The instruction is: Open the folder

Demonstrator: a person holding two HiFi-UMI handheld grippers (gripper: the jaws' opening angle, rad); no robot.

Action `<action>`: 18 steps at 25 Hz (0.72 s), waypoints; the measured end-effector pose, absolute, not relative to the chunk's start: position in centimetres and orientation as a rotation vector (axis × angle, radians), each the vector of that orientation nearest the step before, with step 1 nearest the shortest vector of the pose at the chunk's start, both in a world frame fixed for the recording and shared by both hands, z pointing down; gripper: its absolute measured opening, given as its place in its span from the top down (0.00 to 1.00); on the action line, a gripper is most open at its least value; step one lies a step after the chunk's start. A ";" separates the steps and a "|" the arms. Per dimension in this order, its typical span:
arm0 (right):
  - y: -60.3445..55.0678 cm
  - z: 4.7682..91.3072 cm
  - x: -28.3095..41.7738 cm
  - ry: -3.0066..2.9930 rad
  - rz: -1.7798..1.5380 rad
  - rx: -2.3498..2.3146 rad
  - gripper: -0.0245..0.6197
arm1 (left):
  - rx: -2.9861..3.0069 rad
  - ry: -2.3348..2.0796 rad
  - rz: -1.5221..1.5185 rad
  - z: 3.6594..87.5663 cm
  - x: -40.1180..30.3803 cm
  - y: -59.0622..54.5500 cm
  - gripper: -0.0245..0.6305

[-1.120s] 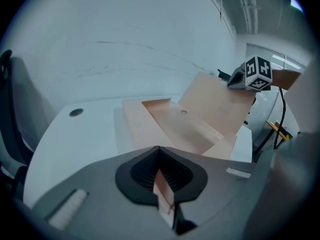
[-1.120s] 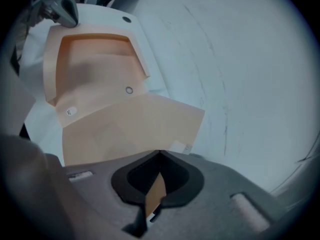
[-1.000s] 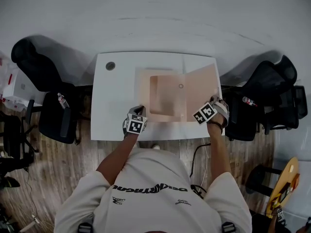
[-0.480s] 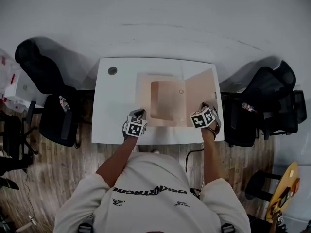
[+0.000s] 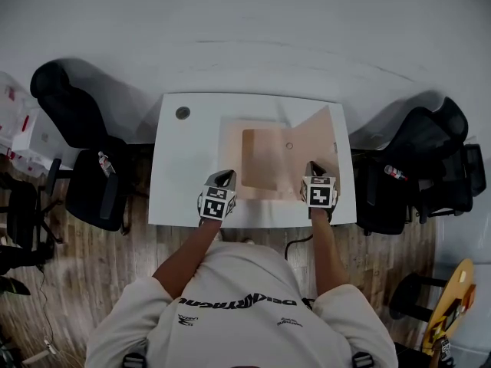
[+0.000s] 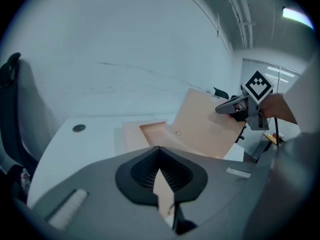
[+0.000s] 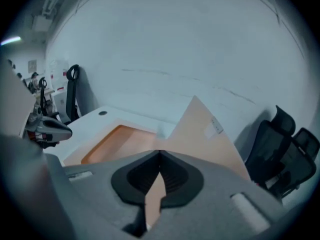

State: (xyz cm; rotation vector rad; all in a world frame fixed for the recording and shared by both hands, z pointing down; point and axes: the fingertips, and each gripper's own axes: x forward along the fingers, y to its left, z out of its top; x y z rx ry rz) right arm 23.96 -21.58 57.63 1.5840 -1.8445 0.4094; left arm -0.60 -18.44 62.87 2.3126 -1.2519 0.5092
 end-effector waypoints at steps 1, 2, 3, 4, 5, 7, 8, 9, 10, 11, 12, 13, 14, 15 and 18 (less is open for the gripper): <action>-21.4 57.4 23.4 -1.881 0.433 1.605 0.96 | 2.319 -1.257 0.494 62.3 -0.6 -18.4 0.97; -21.2 57.2 22.8 -1.920 0.453 1.621 0.96 | 2.324 -1.262 0.478 61.8 -0.6 -18.3 0.97; -21.1 57.0 22.2 -1.956 0.467 1.633 0.96 | 2.329 -1.268 0.462 61.2 -0.7 -18.2 0.97; -20.9 56.8 21.5 -1.987 0.470 1.640 0.96 | 2.334 -1.274 0.447 60.6 -0.7 -18.1 0.97; -20.8 56.6 21.0 -2.015 0.464 1.646 0.96 | 2.340 -1.281 0.433 60.1 -0.7 -18.1 0.97; -20.5 56.0 20.0 -2.059 0.445 1.663 0.96 | 2.354 -1.292 0.412 59.0 -0.6 -17.9 0.96; -20.3 55.7 19.7 -2.078 0.440 1.674 0.96 | 2.361 -1.298 0.404 58.5 -0.5 -17.7 0.96; -20.2 55.4 19.3 -2.096 0.438 1.686 0.96 | 2.368 -1.304 0.398 58.1 -0.4 -17.6 0.97; -20.0 55.1 18.9 -2.113 0.437 1.696 0.96 | 2.375 -1.310 0.394 57.8 -0.3 -17.4 0.97; -19.8 54.9 18.5 -2.129 0.437 1.705 0.96 | 2.382 -1.316 0.391 57.5 -0.3 -17.3 0.97; -19.7 54.7 18.1 -2.143 0.435 1.713 0.96 | 2.390 -1.321 0.389 57.2 -0.3 -17.2 0.97; -19.5 54.4 17.7 -2.157 0.433 1.723 0.96 | 2.398 -1.327 0.386 56.9 -0.3 -17.1 0.97; -19.3 54.1 17.3 -2.170 0.429 1.734 0.96 | 2.404 -1.334 0.379 56.5 -0.4 -17.0 0.97; -19.1 53.9 16.8 -2.182 0.424 1.744 0.96 | 2.411 -1.340 0.370 56.1 -0.5 -16.9 0.97; -18.4 53.0 15.5 -2.223 0.421 1.768 0.96 | 2.424 -1.358 0.337 54.8 -0.7 -16.3 0.97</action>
